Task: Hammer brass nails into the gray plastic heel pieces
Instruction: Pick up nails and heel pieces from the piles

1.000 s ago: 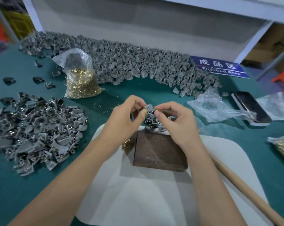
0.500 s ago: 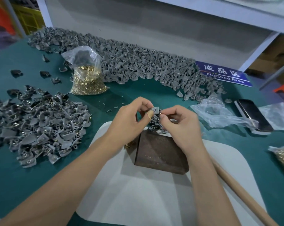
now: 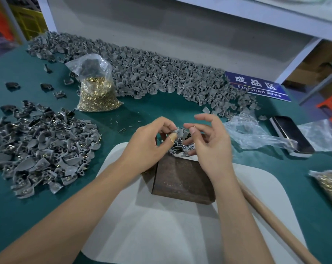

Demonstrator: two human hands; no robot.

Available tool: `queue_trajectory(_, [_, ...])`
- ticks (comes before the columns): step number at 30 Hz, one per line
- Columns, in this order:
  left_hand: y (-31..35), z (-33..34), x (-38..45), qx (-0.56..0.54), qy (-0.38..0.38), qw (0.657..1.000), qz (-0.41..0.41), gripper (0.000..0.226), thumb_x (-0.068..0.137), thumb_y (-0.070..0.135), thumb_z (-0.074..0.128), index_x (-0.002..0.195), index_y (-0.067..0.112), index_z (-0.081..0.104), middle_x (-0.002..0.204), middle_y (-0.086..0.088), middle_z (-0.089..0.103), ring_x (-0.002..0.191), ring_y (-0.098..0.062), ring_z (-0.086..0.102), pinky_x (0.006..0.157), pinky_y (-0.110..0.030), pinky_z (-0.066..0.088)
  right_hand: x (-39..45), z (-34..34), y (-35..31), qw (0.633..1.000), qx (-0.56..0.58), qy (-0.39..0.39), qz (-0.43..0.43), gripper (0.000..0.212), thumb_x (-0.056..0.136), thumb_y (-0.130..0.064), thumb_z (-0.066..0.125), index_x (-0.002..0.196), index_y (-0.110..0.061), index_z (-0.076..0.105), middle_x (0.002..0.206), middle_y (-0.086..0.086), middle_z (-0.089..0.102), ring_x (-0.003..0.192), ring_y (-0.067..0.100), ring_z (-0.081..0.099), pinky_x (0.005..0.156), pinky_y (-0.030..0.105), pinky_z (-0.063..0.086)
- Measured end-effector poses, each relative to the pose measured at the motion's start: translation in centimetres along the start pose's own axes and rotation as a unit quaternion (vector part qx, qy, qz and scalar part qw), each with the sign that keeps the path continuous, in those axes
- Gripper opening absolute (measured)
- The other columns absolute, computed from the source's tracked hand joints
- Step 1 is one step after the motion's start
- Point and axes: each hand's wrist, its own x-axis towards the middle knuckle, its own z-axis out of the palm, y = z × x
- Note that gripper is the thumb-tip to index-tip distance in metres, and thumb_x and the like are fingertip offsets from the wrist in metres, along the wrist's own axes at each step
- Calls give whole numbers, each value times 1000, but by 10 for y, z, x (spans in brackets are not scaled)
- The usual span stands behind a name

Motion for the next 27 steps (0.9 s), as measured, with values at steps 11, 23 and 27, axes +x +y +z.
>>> queue_trajectory(11, [3, -1, 0, -12, 18, 1000, 12, 10, 95, 28, 67, 102, 34, 63, 92, 16, 66, 94, -11, 63, 68, -20, 47, 1, -1, -1, 995, -88, 6, -55, 9, 96, -14, 71, 96, -23, 70, 88, -10, 70, 87, 15, 66, 84, 40, 55])
queue_trajectory(23, [7, -1, -1, -10, 18, 1000, 12, 11, 95, 24, 70, 103, 28, 66, 95, 21, 66, 95, -4, 62, 72, -18, 47, 1, -1, -7, 984, -147, -20, -103, 14, 93, -6, 72, 95, -20, 73, 98, -5, 65, 97, -1, 59, 85, 8, 39])
queue_trajectory(27, [7, 2, -1, -48, 28, 998, 0, 10, 92, 24, 74, 99, 28, 67, 91, 18, 69, 91, -6, 67, 71, -18, 48, 1, 0, -6, 983, -149, -39, -97, 13, 94, -5, 71, 96, -18, 74, 98, -4, 64, 97, 0, 59, 85, 9, 39])
